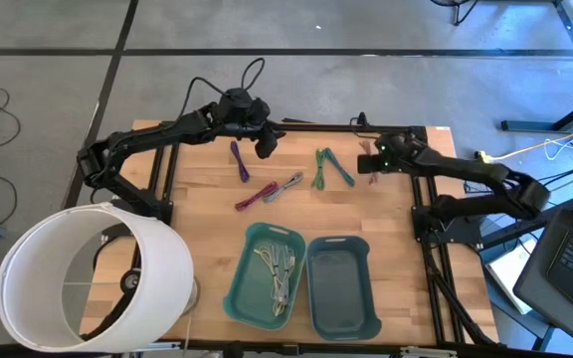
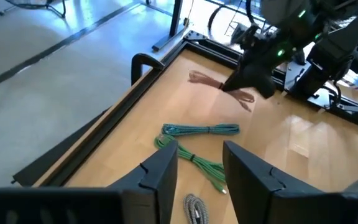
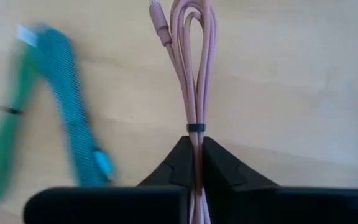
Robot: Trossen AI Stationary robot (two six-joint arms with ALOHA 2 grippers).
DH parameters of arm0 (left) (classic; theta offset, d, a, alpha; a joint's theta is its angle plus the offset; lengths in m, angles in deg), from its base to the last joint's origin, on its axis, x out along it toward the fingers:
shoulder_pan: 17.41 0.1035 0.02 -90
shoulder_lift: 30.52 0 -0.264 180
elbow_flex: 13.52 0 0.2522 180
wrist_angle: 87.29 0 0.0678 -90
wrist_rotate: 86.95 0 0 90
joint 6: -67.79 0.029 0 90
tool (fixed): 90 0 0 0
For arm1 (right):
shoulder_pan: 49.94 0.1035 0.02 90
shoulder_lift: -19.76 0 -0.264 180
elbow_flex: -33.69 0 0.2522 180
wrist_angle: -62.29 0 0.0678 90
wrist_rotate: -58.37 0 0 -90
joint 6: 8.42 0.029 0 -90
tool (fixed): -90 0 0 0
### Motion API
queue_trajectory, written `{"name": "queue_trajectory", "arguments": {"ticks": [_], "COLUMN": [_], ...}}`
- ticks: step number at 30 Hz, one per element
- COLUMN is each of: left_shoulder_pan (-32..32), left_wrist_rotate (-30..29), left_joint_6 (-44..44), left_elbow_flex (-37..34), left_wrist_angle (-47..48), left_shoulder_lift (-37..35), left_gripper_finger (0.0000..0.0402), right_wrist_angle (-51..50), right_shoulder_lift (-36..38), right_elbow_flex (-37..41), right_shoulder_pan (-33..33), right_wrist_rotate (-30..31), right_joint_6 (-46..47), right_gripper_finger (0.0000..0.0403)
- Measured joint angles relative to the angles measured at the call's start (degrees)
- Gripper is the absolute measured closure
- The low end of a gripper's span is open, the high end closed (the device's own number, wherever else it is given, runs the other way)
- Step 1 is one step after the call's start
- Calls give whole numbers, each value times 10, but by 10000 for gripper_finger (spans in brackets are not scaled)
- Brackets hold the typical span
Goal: Pick & Place USB Port
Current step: Put the light pink charger cable into the green bin
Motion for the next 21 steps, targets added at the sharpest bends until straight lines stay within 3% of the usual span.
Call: {"name": "queue_trajectory", "arguments": {"ticks": [4, 7, 13, 15, 19, 21], "left_shoulder_pan": [0, -2, -11, -16, -21, -30], "left_wrist_rotate": [0, 0, 5, 44, 200, 244], "left_joint_6": [-1, -50, -102, -114, -169, -194], "left_elbow_flex": [0, 0, 0, 0, 0, 0], "left_wrist_angle": [-13, -44, -183, -252, -410, -468], "left_shoulder_lift": [0, 0, 0, 0, 0, 0], "left_gripper_finger": [283, 281, 285, 286, 287, 289], "right_wrist_angle": [-20, -20, 0, 5, 4, 10], "right_shoulder_lift": [75, 130, 188, 190, 179, 169], "right_elbow_flex": [-38, -83, -205, -247, -317, -341], "right_shoulder_pan": [14, 38, 98, 114, 142, 155], "right_wrist_rotate": [0, -12, -60, -65, -79, -91], "right_joint_6": [-13, -37, -117, -148, -197, -212], "right_gripper_finger": [389, 389, 389, 389, 389, 389]}}
